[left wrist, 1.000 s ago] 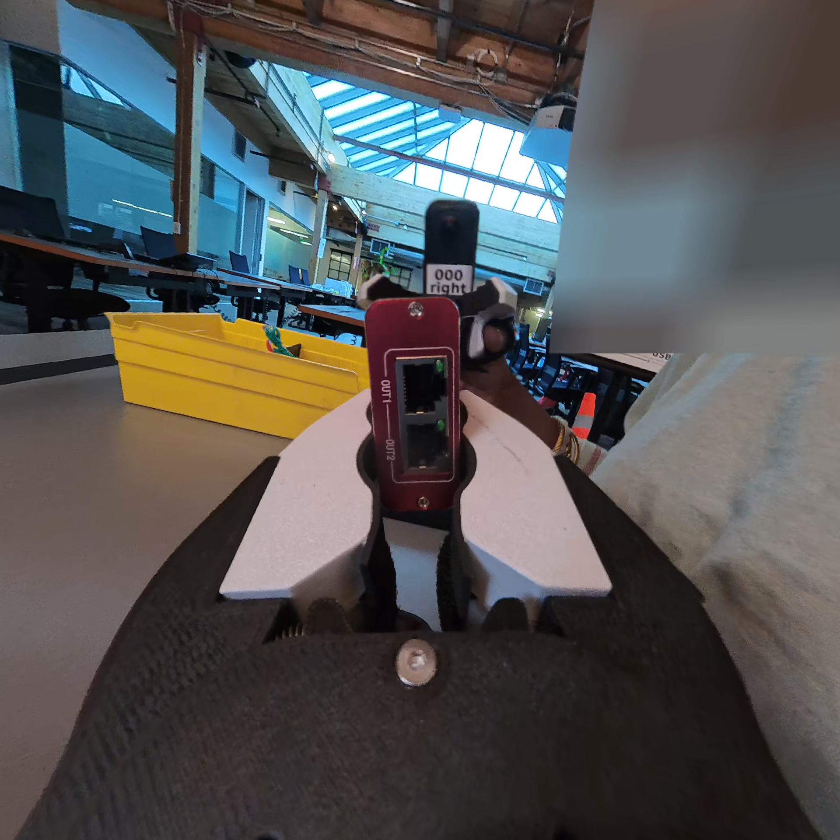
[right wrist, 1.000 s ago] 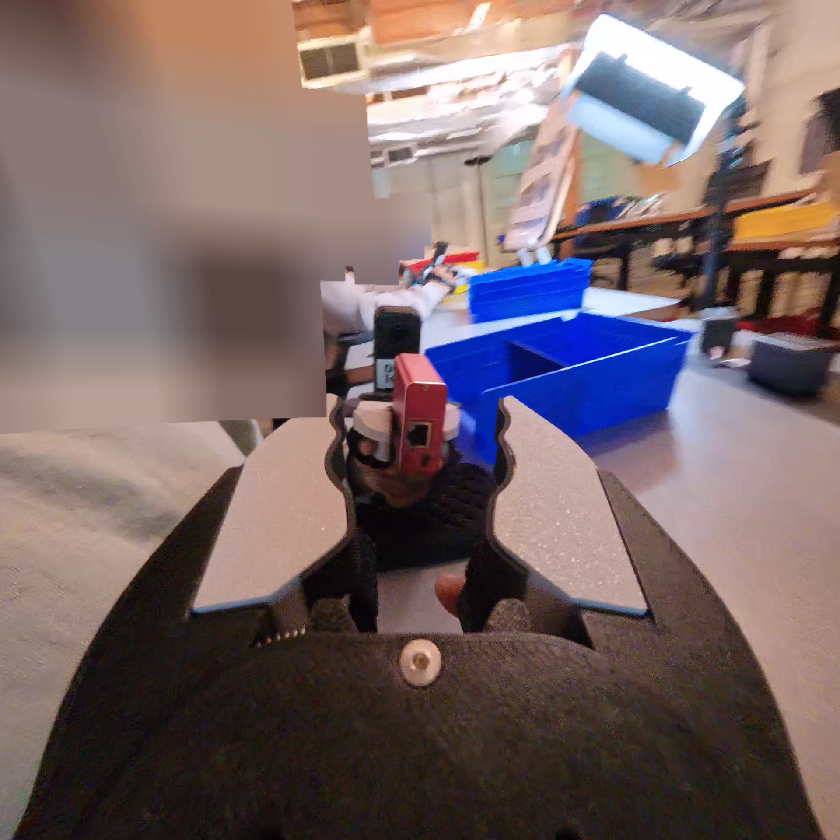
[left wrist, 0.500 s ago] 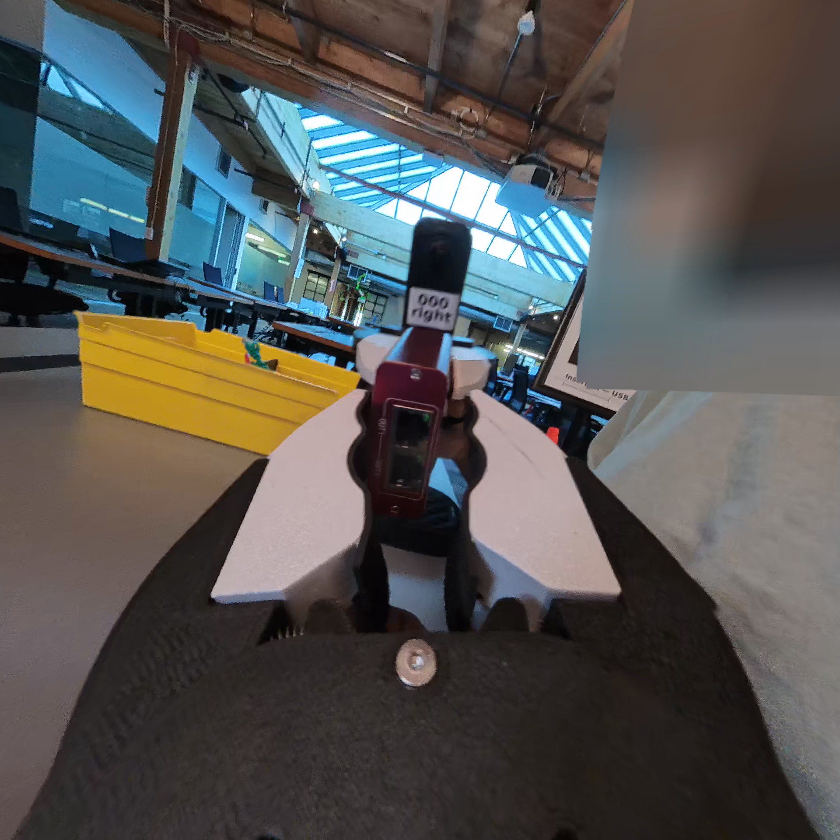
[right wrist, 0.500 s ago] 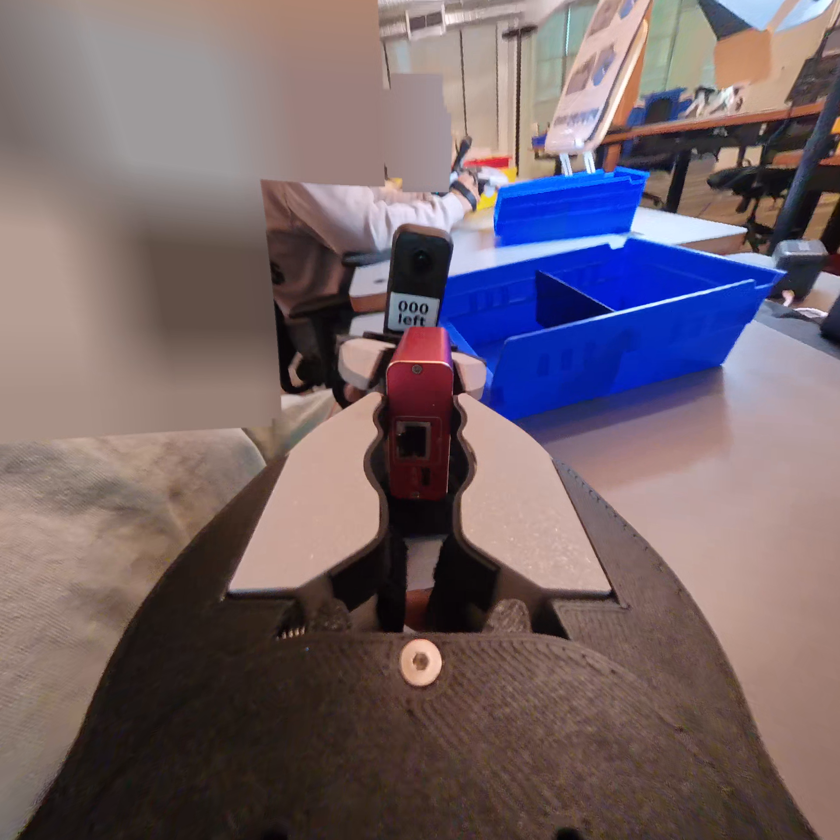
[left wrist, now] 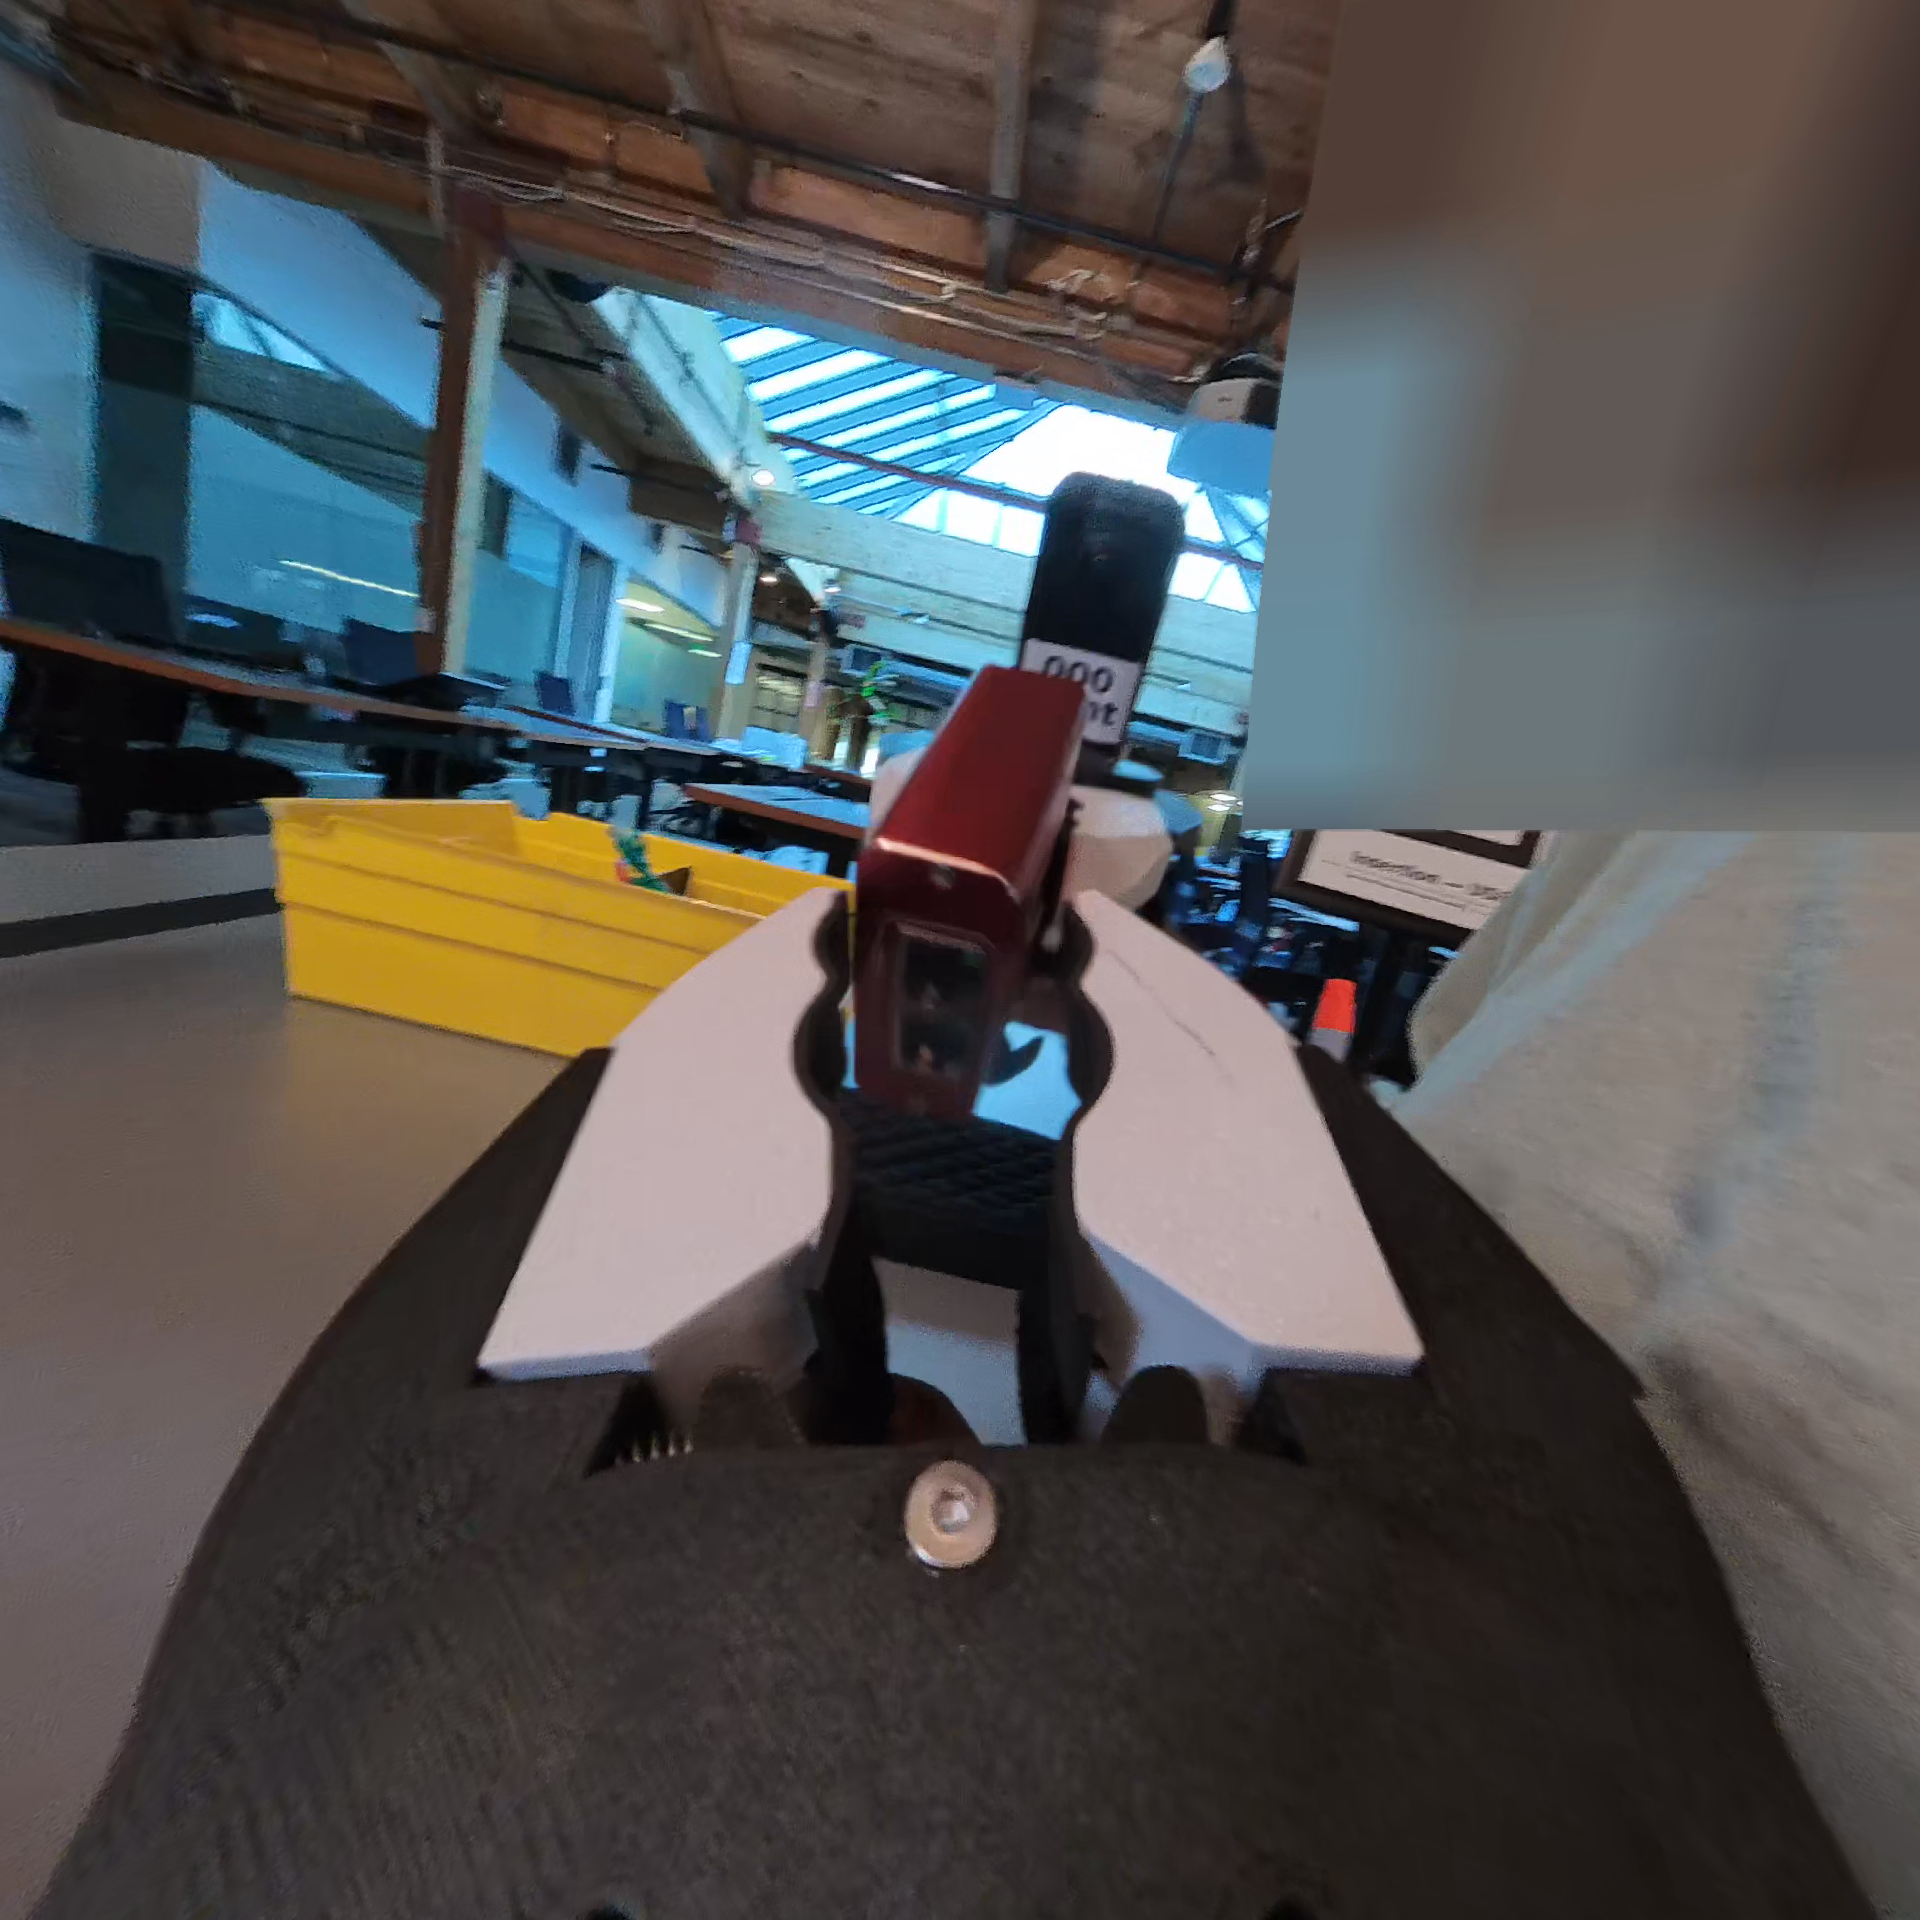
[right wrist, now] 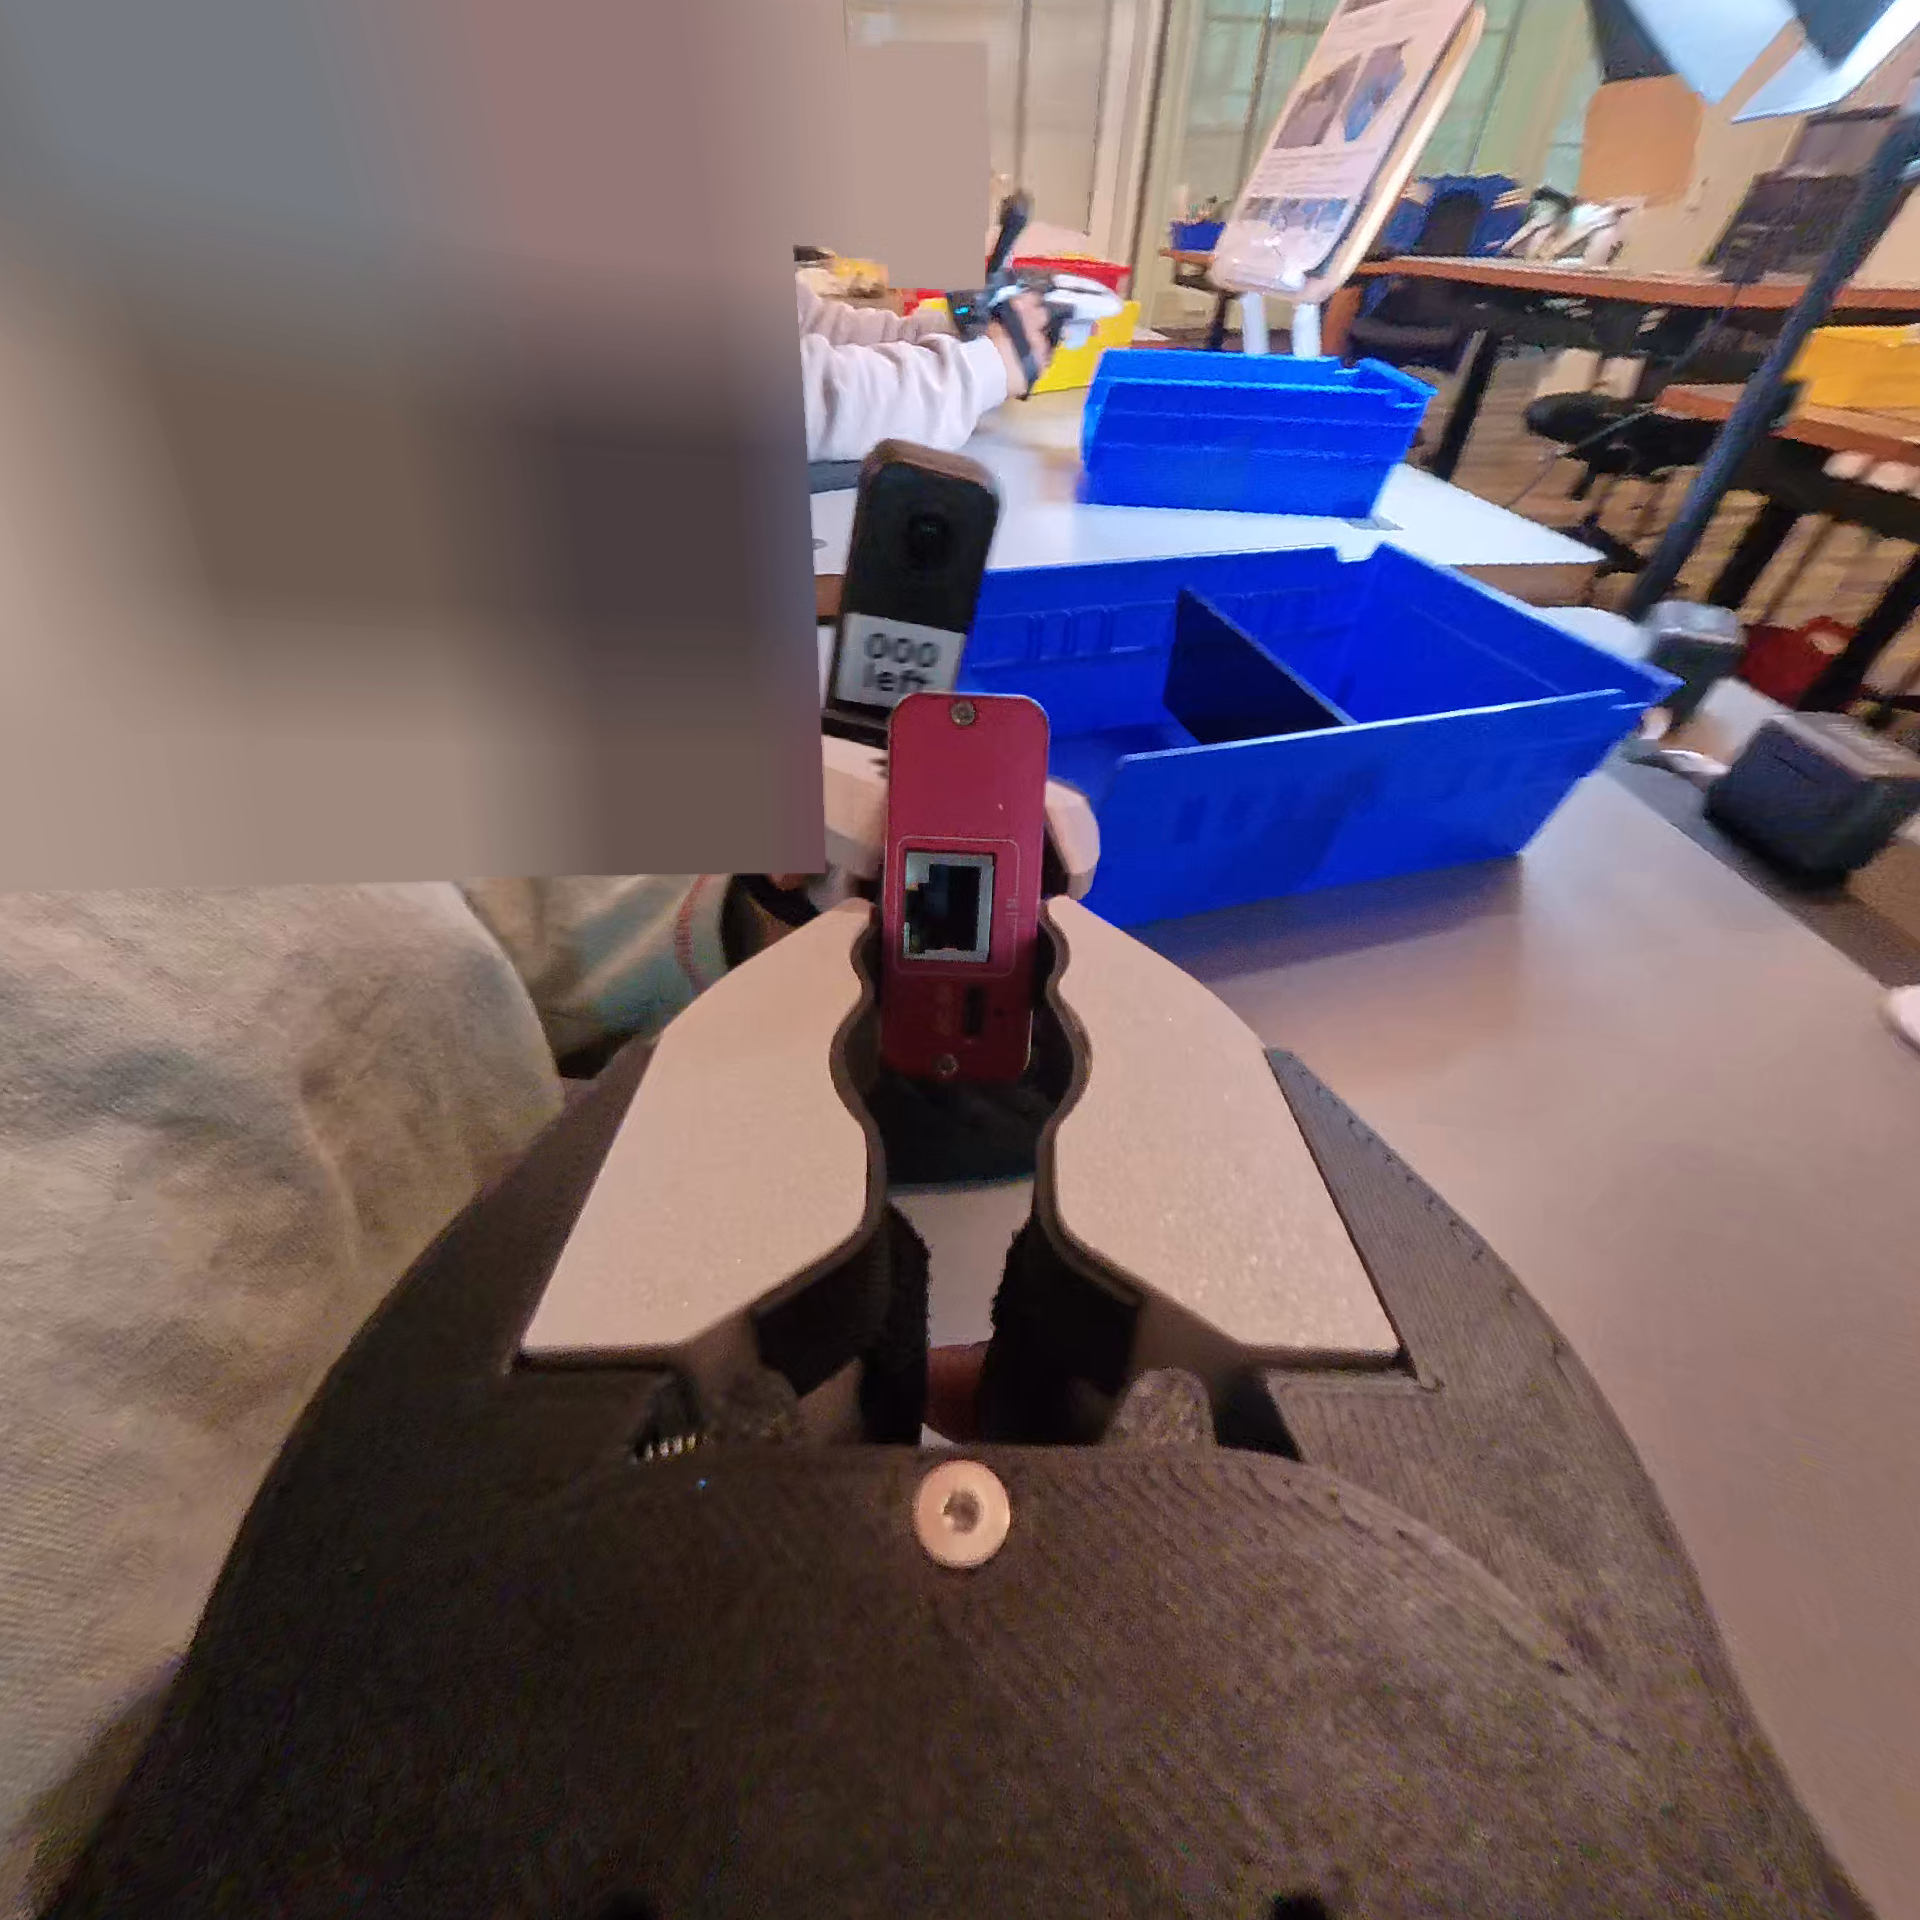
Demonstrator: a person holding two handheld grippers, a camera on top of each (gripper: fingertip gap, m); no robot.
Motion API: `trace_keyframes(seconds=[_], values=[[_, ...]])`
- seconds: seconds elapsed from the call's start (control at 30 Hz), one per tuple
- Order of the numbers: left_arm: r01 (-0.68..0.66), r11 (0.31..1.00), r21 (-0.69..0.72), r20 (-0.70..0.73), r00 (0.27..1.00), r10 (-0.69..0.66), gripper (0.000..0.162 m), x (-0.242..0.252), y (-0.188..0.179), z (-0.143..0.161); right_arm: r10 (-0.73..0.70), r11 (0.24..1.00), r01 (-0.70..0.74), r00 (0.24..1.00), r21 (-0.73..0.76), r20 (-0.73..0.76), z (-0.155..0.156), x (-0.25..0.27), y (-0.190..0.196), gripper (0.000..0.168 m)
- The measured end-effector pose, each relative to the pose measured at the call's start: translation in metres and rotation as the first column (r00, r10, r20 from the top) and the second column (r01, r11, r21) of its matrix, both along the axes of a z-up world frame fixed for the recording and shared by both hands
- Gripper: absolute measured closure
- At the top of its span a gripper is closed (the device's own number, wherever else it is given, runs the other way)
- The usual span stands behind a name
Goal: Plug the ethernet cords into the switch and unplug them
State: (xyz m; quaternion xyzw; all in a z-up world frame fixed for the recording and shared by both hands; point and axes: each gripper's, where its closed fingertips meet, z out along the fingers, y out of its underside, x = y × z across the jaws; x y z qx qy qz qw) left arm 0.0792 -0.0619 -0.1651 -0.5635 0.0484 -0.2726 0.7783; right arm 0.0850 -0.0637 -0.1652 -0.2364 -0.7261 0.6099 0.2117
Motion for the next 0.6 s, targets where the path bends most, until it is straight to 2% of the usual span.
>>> trace_keyframes(seconds=[0.07, 0.17, 0.23, 0.33, 0.37, 0.43, 0.53, 0.6], values=[[-0.062, 0.998, 0.001, -0.012, 0.998, 0.062, 0.112, -0.007, 0.001, 0.000, -0.092, 0.996, 0.092, 0.995, 0.018, -0.024, 0.009, -0.006, 0.024, 0.142], [-0.060, 0.998, -0.006, -0.002, 0.998, 0.060, 0.112, -0.008, 0.001, -0.001, -0.314, 0.944, 0.317, 0.948, 0.091, -0.045, 0.031, -0.021, 0.096, 0.142], [-0.068, 0.997, -0.036, -0.040, 0.997, 0.066, 0.112, -0.004, 0.005, -0.007, -0.513, 0.832, 0.514, 0.856, 0.209, -0.062, 0.041, -0.033, 0.168, 0.142], [-0.096, 0.994, -0.054, -0.092, 0.992, 0.090, 0.112, -0.003, 0.009, -0.011, -0.786, 0.552, 0.728, 0.617, 0.407, -0.039, 0.034, -0.043, 0.291, 0.142], [-0.092, 0.994, -0.055, -0.091, 0.992, 0.087, 0.112, -0.003, 0.009, -0.011, -0.837, 0.489, 0.744, 0.547, 0.456, 0.005, 0.025, -0.045, 0.324, 0.142], [-0.084, 0.995, -0.051, -0.073, 0.994, 0.080, 0.112, -0.004, 0.008, -0.010, -0.885, 0.443, 0.714, 0.444, 0.541, 0.139, -0.003, -0.049, 0.373, 0.142], [-0.085, 0.995, -0.051, -0.062, 0.995, 0.082, 0.113, -0.006, 0.008, -0.010, -0.881, 0.472, 0.613, 0.342, 0.633, 0.326, -0.052, -0.059, 0.416, 0.142], [-0.085, 0.995, -0.057, -0.066, 0.994, 0.082, 0.113, -0.006, 0.008, -0.011, -0.872, 0.489, 0.537, 0.289, 0.687, 0.395, -0.080, -0.063, 0.432, 0.142]])
